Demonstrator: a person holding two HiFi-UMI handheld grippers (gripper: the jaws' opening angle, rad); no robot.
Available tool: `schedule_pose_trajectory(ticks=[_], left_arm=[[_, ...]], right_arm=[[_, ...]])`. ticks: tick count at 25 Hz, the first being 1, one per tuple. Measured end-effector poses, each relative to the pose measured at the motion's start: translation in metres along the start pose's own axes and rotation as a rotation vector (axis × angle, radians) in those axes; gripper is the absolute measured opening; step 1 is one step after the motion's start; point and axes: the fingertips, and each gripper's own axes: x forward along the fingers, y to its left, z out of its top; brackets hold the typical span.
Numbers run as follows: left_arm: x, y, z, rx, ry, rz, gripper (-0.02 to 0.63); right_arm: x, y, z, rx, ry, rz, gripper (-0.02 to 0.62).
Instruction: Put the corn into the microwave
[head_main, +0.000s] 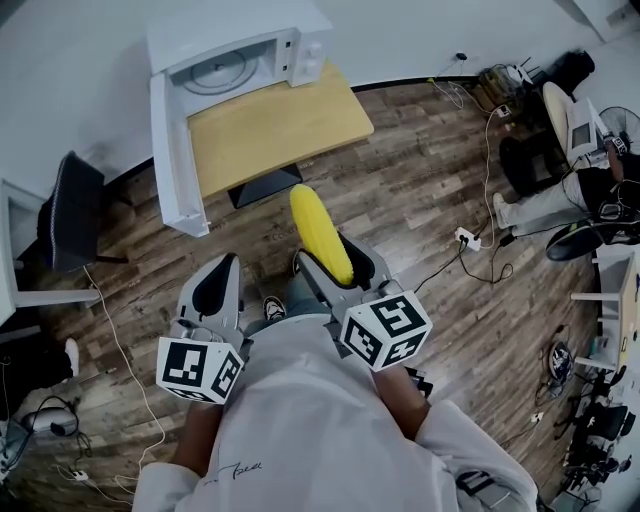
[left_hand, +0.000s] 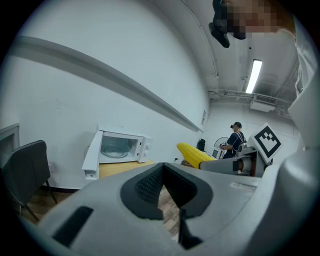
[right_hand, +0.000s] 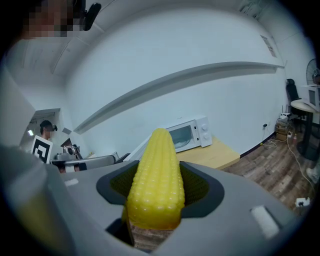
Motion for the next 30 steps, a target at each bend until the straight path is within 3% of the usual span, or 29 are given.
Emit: schedule_pose_trajectory(ticks=[12,19,30], left_arm=[[0.044,0.009,0.022,0.013,-0.009,0.000,-0.011],[0.083,0.033,0.039,-0.002,-0.026,0.059,-0.011],[0.148,0.065,0.070,-0.013,-0.036,0.138,-0.011]], right_arm=[[0.036,-0.030,0.034,0.006,-0.021,0.015,0.264],[0.082,-0.051,0.045,0.000,0.016,0.082,0.259],[0.144,-0.088,0.097,-0.016,0.027,0.174,0.259]])
